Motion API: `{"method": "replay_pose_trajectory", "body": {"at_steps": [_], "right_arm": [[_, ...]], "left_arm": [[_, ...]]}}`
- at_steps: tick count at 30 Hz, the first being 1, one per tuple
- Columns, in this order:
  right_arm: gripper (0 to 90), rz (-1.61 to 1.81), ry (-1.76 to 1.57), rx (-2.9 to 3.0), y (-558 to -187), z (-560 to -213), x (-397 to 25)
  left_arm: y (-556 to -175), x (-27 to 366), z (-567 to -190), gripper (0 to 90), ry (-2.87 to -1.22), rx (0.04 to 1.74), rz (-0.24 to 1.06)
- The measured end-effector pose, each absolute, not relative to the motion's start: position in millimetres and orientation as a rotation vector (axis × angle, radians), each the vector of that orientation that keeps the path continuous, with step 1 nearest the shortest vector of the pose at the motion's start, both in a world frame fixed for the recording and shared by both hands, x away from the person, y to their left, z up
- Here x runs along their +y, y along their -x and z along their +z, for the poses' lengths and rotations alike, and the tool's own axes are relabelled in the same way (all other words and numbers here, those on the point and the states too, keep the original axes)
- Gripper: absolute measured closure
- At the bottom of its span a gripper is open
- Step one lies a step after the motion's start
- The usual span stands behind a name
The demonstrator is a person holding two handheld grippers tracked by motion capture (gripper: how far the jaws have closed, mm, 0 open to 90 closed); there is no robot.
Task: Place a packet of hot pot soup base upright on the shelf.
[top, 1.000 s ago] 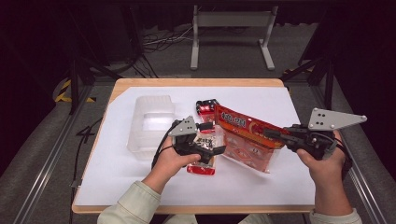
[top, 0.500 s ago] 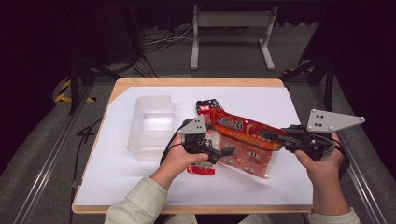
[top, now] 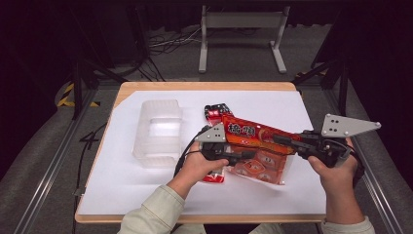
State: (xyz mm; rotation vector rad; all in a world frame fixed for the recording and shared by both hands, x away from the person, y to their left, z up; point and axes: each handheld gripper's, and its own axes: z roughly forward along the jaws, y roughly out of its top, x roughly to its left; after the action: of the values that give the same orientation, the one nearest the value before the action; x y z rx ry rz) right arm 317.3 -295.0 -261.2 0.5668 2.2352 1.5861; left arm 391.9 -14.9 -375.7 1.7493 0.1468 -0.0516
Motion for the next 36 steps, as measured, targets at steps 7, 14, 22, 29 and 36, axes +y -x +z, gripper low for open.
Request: {"method": "replay_pose_trajectory", "body": {"at_steps": [7, 14, 22, 29, 36], "right_arm": [[90.0, 1.566, -0.585, 2.229, -319.9, -263.7, -293.8], [90.0, 1.561, -0.601, 2.228, -322.1, -265.1, -293.6], [84.7, 1.539, -0.646, 2.2, -326.0, -266.5, -298.3], [71.9, 1.505, -0.701, 2.149, -329.0, -267.1, -306.8], [60.5, 1.43, -0.776, 2.115, -336.7, -272.2, -314.3]], "left_arm": [[-389.6, -13.9, -371.3, 70.9, -1.794, 0.133, -0.043], [-388.6, -11.1, -368.2, 71.4, -1.81, 0.152, -0.053], [-393.9, -13.2, -363.0, 71.5, -1.83, 0.16, -0.053], [-401.5, -4.2, -344.7, 71.5, -1.803, 0.171, -0.012], [-409.2, 11.5, -322.6, 71.5, -1.786, 0.209, 0.056]]}}
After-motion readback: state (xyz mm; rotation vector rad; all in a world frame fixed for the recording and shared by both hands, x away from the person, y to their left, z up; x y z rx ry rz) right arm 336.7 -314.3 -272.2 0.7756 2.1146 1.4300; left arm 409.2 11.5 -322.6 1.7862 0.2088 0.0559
